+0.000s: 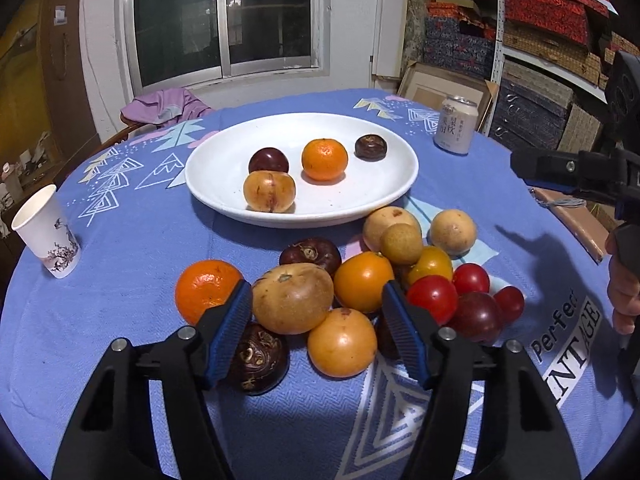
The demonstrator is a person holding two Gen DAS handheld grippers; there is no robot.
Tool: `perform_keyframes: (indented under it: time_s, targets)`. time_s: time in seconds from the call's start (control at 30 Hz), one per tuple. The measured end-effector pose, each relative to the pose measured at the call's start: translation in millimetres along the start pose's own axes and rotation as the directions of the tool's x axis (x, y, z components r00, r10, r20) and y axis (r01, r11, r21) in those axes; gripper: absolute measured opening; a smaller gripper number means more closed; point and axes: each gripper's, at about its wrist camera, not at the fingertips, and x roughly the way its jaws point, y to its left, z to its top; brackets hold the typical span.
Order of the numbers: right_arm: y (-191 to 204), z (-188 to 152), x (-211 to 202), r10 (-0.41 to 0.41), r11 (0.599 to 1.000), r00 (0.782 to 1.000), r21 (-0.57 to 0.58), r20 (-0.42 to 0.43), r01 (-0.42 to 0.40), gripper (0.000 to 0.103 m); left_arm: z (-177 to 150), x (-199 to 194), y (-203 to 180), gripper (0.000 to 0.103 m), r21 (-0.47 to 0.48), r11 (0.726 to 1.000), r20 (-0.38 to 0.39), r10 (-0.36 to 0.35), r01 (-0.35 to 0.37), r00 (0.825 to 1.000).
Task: Organize fruits
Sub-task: 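Grasp the large tan pear with the left tool from the pile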
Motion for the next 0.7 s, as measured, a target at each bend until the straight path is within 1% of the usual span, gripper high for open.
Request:
perform_keyframes:
  time_s: [0.07, 0.13, 0.2, 0.33, 0.43, 0.53, 0.63, 0.7]
  targets:
    - [0, 0, 0, 0.001, 1.0, 1.0, -0.001, 0.0, -0.001, 0.088, 0, 0, 4, 0.066, -0.019, 1.0, -0.008, -0.009, 0.008, 1.0]
    - [0, -1, 1, 0.001, 1.0, 1.0, -0.003, 0.0, -0.001, 0.088, -1, 4, 10, 0.066, -0.044, 0.999, -0.032, -0.019, 0.018, 0.999]
    - [1, -1, 1, 0.0, 1.0, 1.0, -0.003, 0.001, 0.0, 0.088, -2, 8, 15, 0.064, -0.07, 0.997, -0.048, -0.032, 0.028, 0.998]
    - [0, -2, 1, -0.002, 1.0, 1.0, 0.001, -0.001, 0.002, 0.088, 1, 9, 20, 0.063, -0.091, 0.995, -0.041, -0.039, 0.036, 0.998]
    - [0, -2, 3, -0.005, 1.0, 1.0, 0.001, -0.008, 0.005, 0.088, 1, 11, 22, 0.058, -0.108, 0.993, -0.046, -0.058, 0.053, 0.997]
    - [0, -2, 3, -0.005, 1.0, 1.0, 0.002, -0.009, 0.005, 0.088, 1, 11, 24, 0.047, -0.122, 0.991, -0.047, -0.052, 0.046, 0.998]
    - [0, -2, 3, -0.003, 1.0, 1.0, 0.001, -0.009, 0.003, 0.088, 0, 12, 30, 0.045, -0.145, 0.987, -0.046, -0.071, 0.063, 0.996]
    - [0, -2, 3, -0.003, 1.0, 1.0, -0.001, -0.008, 0.003, 0.088, -1, 11, 28, 0.045, -0.131, 0.99, -0.043, -0.056, 0.049, 0.998]
